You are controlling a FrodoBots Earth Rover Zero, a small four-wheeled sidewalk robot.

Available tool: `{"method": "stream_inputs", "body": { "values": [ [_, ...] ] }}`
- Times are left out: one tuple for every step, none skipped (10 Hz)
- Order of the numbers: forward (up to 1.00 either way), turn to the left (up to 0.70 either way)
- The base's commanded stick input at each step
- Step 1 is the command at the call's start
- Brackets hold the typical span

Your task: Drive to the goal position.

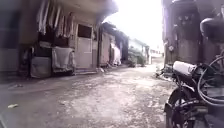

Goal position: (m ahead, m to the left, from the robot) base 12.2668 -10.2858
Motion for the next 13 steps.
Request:
{"method": "stream_inputs", "body": {
  "values": [
    [0.0, 0.0],
    [0.0, 0.0],
    [0.0, 0.0],
    [0.0, 0.0],
    [0.34, 0.13],
    [0.7, 0.27],
    [0.7, 0.27],
    [0.7, 0.27],
    [0.7, 0.27],
    [0.7, 0.14],
    [0.7, 0.0],
    [0.7, 0.0],
    [0.7, 0.0]
  ]
}}
